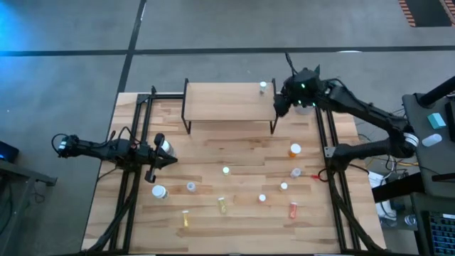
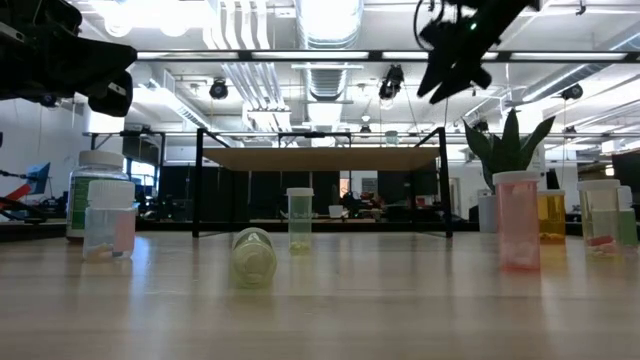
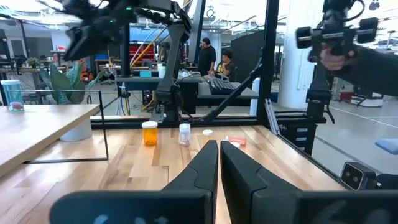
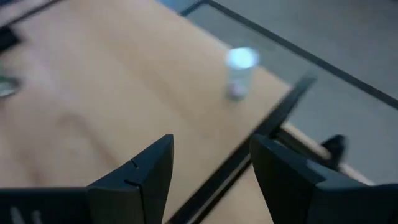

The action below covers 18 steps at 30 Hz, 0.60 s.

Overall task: Pick and place medicine bottles onto shelf by color
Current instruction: Put the orange pill bottle on the shelf

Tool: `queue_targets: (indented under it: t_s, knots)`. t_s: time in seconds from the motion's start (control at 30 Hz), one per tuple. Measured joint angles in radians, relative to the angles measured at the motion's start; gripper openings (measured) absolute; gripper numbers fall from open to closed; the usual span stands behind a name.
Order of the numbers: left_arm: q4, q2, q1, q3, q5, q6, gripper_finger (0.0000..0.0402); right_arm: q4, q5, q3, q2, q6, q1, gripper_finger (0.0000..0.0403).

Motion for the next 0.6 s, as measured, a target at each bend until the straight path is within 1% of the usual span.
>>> queue_targets:
  t_s: [0.1, 0.2, 0.4, 0.6]
  knots:
    - [0.0, 0.0, 0.0, 0.0, 0.0, 0.0, 0.0, -0.001, -0.002, -0.05, -0.07, 0.034, 0.103, 0.0203]
    - [0.0, 0.0, 0.0, 0.0, 0.0, 0.0, 0.0, -0.007, -0.001, -0.099, -0.125, 0.101, 0.221, 0.0203]
    - [0.0, 0.0, 0.0, 0.0, 0.0, 0.0, 0.0, -0.013, 0.009, -0.181, -0.185, 0.241, 0.463, 0.0203]
    - [0.0, 0.0, 0.0, 0.0, 0.0, 0.0, 0.0, -0.035, 0.134, -0.213, -0.164, 0.369, 0.713, 0.0203]
